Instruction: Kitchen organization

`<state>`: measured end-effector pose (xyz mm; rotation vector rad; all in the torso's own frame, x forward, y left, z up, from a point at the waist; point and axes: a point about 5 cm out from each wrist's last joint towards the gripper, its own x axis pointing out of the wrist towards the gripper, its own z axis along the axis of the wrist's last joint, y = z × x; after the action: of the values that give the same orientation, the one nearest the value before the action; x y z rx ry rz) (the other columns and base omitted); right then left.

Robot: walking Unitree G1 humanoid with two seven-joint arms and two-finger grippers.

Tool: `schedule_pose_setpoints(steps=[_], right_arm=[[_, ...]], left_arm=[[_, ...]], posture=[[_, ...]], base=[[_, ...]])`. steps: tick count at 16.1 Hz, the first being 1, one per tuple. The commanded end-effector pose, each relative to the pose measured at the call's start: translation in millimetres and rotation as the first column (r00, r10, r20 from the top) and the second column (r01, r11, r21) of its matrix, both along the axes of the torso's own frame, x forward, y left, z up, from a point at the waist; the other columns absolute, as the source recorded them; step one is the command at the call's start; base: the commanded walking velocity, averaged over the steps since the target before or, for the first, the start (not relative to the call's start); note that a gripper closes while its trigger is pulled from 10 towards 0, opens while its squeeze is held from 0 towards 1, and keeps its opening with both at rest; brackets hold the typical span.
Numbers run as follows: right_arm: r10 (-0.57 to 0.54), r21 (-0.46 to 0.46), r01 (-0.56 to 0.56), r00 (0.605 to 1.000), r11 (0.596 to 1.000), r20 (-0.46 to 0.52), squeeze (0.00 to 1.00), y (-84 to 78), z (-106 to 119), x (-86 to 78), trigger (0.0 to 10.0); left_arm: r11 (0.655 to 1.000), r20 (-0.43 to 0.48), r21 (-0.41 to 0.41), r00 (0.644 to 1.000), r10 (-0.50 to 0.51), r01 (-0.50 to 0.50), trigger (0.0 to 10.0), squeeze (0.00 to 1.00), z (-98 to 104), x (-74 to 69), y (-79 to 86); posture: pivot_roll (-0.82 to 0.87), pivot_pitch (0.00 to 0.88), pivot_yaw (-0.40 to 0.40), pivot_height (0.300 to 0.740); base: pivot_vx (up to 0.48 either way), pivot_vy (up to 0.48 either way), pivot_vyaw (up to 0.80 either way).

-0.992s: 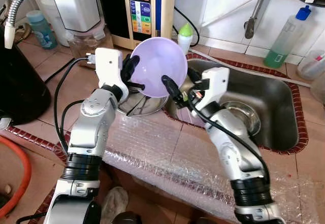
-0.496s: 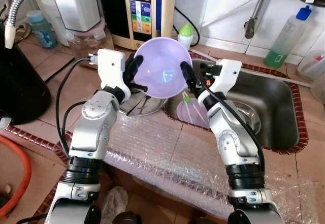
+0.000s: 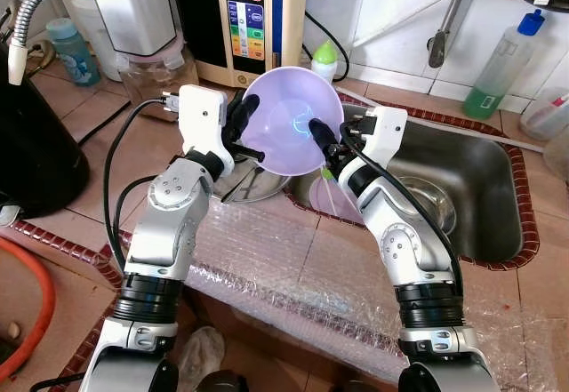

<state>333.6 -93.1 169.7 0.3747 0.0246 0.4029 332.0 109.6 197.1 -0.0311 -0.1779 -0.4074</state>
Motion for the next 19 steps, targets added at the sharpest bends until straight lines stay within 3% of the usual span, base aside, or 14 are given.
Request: schedule_pose_setpoints(steps=[1,3,4,6,7,9,10,11,12,13,19], right_arm=[[0.007,-0.011,-0.007,1.0,1.0,-0.018,0.0,-0.2,-1,0.2,0.0],[0.0,-0.029,-0.001,1.0,1.0,-0.026,0.0,-1.4,-4,0.6,0.0],[-0.004,-0.03,0.003,0.999,1.0,-0.034,0.0,-2.4,-4,1.2,0.0],[-0.008,-0.031,0.007,0.999,0.999,-0.039,0.0,-3.2,-5,1.3,0.0],[-0.008,-0.041,0.006,0.999,0.999,-0.044,0.0,-3.5,-6,1.5,0.0],[-0.016,-0.045,0.014,0.999,0.999,-0.047,0.0,-5.6,-7,1.8,0.0],[-0.037,-0.034,0.035,0.998,0.999,-0.054,0.0,-8.0,-7,3.9,0.0],[-0.05,-0.028,0.048,0.997,0.998,-0.055,0.0,-9.5,-6,5.5,0.0],[-0.065,-0.027,0.063,0.996,0.998,-0.054,0.0,-11.6,-4,7.5,0.0],[-0.082,-0.024,0.08,0.995,0.996,-0.055,0.0,-13.9,-4,9.1,0.0],[-0.319,0.012,0.321,0.944,0.947,-0.088,0.0,-48.8,-3,25.0,0.0]], left_arm=[[1.0,0.054,0.026,0.998,-0.013,0.011,0.0,0.0,9,-2.0,-1.1],[0.999,0.065,0.034,0.998,-0.019,0.017,0.0,0.0,9,-2.5,-2.3],[0.999,0.072,0.047,0.997,-0.025,0.021,1.6,0.0,10,-2.5,-3.1],[0.998,0.077,0.055,0.997,-0.027,0.023,1.7,0.0,9,-3.2,-3.4],[0.998,0.073,0.061,0.997,-0.021,0.017,2.5,0.0,8,-3.0,-3.0],[0.998,0.076,0.067,0.997,-0.021,0.016,4.7,0.0,8,-3.1,-3.2],[0.997,0.08,0.077,0.996,-0.03,0.024,10.0,0.0,9,-3.2,-3.4],[0.996,0.084,0.084,0.996,-0.035,0.028,10.0,0.0,10,-3.6,-3.7],[0.995,0.09,0.093,0.995,-0.041,0.033,10.0,0.96,10,-3.9,-4.5],[0.995,0.091,0.094,0.995,-0.05,0.041,10.0,1.0,9,-4.5,-5.4],[0.977,0.058,0.146,0.984,-0.166,0.157,10.0,1.0,1,-16.5,-15.3]], posture=[[-0.01,0.0,0.037,0.74],[-0.01,0.0,0.038,0.74],[-0.01,0.0,0.038,0.74],[-0.01,0.0,0.037,0.74],[-0.01,0.0,0.038,0.74],[-0.01,0.0,0.036,0.74],[-0.01,0.0,0.036,0.74],[-0.01,0.0,0.037,0.74],[-0.01,0.0,0.037,0.74],[-0.01,0.0,0.038,0.74],[0.0,0.0,0.04,0.74]], base=[[0.0,0.0,0.0],[0.0,0.0,0.0],[0.0,0.0,0.0],[0.0,0.0,0.0],[0.0,0.0,0.0],[0.0,0.0,0.0],[0.0,0.0,0.0],[0.0,0.0,0.0],[0.0,0.0,0.0],[0.0,0.0,0.0],[0.0,0.0,0.0]])
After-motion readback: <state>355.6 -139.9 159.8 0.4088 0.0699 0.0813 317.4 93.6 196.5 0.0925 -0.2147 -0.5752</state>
